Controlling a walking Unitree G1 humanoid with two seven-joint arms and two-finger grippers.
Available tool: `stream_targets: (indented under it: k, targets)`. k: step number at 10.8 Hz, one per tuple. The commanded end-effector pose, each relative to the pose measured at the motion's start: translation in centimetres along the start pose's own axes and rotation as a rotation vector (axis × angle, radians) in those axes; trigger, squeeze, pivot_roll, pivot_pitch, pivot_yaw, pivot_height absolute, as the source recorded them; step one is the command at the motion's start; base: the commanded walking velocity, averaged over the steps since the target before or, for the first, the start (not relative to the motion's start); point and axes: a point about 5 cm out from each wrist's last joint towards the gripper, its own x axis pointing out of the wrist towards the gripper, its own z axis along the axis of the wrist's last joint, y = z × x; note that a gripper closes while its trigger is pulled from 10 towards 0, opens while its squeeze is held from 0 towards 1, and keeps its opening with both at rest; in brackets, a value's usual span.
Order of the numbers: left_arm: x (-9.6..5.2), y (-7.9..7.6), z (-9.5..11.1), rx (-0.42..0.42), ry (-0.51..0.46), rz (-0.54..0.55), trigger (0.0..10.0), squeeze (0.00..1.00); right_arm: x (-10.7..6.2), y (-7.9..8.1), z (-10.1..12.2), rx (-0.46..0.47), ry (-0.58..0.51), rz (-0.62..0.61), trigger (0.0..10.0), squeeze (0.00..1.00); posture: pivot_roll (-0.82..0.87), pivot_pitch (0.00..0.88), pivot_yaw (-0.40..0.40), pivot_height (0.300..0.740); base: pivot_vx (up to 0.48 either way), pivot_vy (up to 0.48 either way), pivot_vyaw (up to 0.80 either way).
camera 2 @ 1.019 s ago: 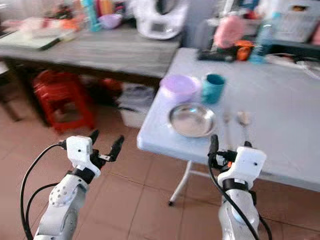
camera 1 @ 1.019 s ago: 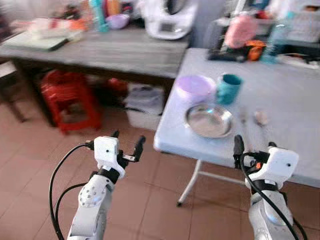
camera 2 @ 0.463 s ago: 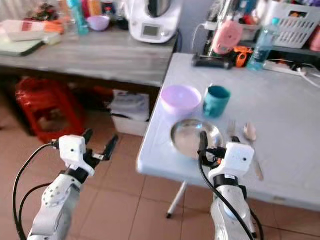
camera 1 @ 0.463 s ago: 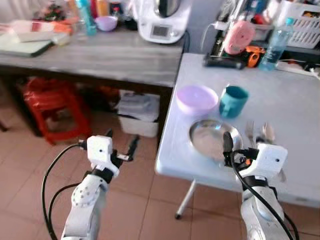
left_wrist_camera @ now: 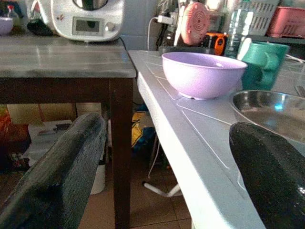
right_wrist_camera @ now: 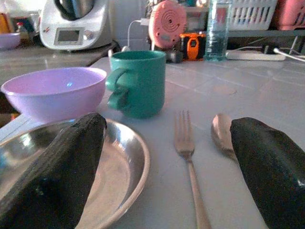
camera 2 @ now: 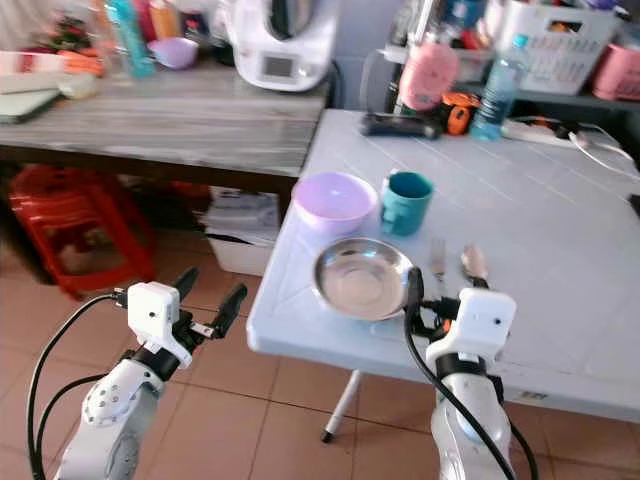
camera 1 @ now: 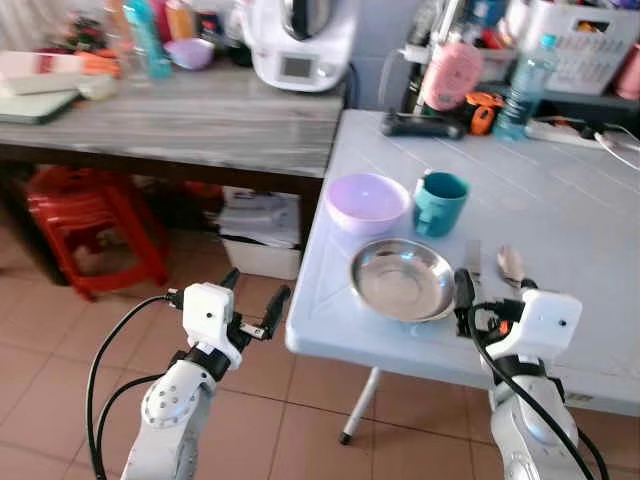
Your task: Setting the table
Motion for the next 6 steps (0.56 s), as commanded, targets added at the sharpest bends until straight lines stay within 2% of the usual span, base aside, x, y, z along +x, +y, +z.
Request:
stream_targets:
  k: [1, 4, 6]
  targets:
    - [0.0, -0.2, 0.4, 0.028, -0.012, -0.03, 10.0, 0.0, -0.1, -0.3, 0.1, -0.013, 0.005, -0.002, 10.0, 0.0, 0.05, 0.043, -0.013, 0.74, 0.0, 0.0, 0.0]
    - [-0.8, -0.8, 0.4, 0.038, -0.011, -0.17, 10.0, 0.0, -0.5, -1.5, -0.7, -0.006, 0.056, -0.008, 10.0, 0.0, 0.05, 0.045, -0.016, 0.74, 0.0, 0.0, 0.0]
    - [-1.4, -0.7, 0.0, 0.051, 0.004, -0.22, 10.0, 0.0, -0.3, -1.2, -1.1, 0.029, 0.101, 0.094, 10.0, 0.0, 0.05, 0.045, -0.018, 0.74, 0.0, 0.0, 0.0]
